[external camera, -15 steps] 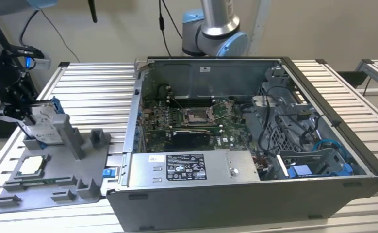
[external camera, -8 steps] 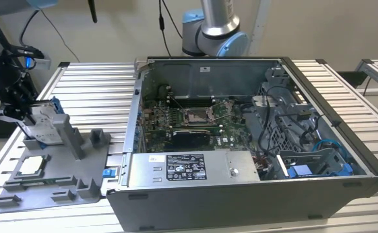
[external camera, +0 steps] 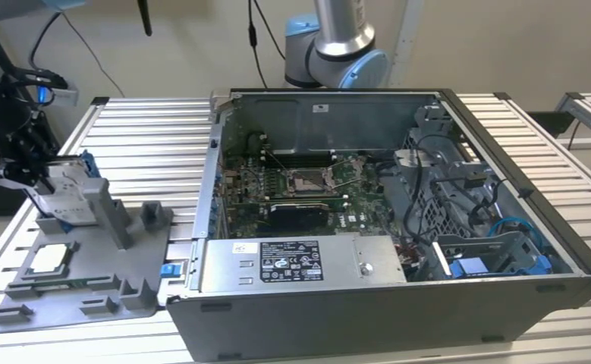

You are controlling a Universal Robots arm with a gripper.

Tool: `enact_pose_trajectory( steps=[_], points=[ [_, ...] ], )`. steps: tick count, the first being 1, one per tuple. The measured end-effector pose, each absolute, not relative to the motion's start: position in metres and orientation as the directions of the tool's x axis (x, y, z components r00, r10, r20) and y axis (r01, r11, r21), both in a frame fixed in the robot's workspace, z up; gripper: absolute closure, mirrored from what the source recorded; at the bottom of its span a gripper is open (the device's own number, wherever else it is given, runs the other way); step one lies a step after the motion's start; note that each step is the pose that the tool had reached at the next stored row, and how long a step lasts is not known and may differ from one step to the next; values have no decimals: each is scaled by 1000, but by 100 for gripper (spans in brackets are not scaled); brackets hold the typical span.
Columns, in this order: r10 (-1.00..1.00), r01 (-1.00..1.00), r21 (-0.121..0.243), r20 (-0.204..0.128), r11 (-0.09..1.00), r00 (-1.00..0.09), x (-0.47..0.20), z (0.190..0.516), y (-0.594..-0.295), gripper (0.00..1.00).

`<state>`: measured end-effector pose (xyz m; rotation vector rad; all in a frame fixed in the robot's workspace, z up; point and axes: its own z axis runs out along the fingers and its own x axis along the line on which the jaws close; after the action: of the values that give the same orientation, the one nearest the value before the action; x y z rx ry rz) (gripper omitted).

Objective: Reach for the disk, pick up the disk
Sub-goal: 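Pick up the disk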

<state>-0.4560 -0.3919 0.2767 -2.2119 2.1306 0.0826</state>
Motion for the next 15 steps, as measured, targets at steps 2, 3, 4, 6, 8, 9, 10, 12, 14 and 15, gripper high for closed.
enact_pose_trajectory(
  steps=[2, 3, 4, 6, 8, 9, 10, 12, 14, 15],
  points=[
    [-996, -999, -13, -87, -37, 38, -456, 283, -392, 100],
    [-996, -999, -13, -86, -37, 38, -456, 284, -392, 100],
    [-996, -999, -13, -86, -37, 38, -456, 285, -392, 100],
    [-996, -999, -13, -86, -37, 38, -456, 291, -392, 100],
    [-996, -999, -15, -86, -37, 38, -456, 299, -392, 100],
    [-996, -999, -16, -86, -37, 38, -456, 303, -392, 100],
    [-996, -999, -18, -86, -37, 38, -457, 306, -392, 100],
    [-996, -999, -22, -86, -37, 39, -457, 312, -392, 100],
    [-996, -999, -27, -86, -37, 39, -457, 317, -392, 100],
    [-996, -999, -29, -86, -37, 39, -457, 319, -392, 100]
  ],
)
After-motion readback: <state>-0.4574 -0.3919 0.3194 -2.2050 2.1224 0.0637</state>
